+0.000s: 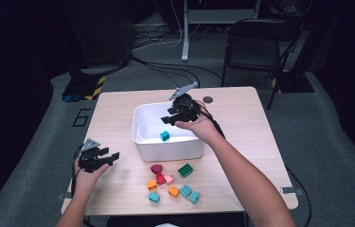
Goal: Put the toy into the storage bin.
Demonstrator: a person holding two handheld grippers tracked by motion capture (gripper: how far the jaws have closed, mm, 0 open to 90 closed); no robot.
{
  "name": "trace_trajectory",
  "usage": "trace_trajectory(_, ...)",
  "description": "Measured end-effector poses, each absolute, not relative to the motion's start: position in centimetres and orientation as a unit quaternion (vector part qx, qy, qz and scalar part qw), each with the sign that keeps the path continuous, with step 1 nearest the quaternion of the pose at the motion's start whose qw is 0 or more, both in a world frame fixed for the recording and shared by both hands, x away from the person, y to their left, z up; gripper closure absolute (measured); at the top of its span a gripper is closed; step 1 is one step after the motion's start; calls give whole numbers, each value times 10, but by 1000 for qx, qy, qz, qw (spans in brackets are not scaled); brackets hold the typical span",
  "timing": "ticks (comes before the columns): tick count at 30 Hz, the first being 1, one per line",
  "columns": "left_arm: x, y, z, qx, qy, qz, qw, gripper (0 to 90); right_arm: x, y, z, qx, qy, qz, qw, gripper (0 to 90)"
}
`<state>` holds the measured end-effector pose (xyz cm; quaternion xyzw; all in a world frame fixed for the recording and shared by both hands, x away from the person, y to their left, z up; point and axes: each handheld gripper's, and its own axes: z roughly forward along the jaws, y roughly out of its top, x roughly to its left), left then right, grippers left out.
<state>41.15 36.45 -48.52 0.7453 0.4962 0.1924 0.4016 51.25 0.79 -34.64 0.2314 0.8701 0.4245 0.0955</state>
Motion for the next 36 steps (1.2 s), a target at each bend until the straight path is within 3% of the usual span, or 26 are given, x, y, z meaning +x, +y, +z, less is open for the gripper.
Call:
trace_trajectory(21, 411, 368, -487, 742, 501, 195, 400, 406, 454, -18, -333, 193, 869, 447, 87, 505)
trace_trajectory(36, 411, 368, -487, 746, 502, 191, 394, 406, 423, -34, -352, 177, 866, 462, 72, 514)
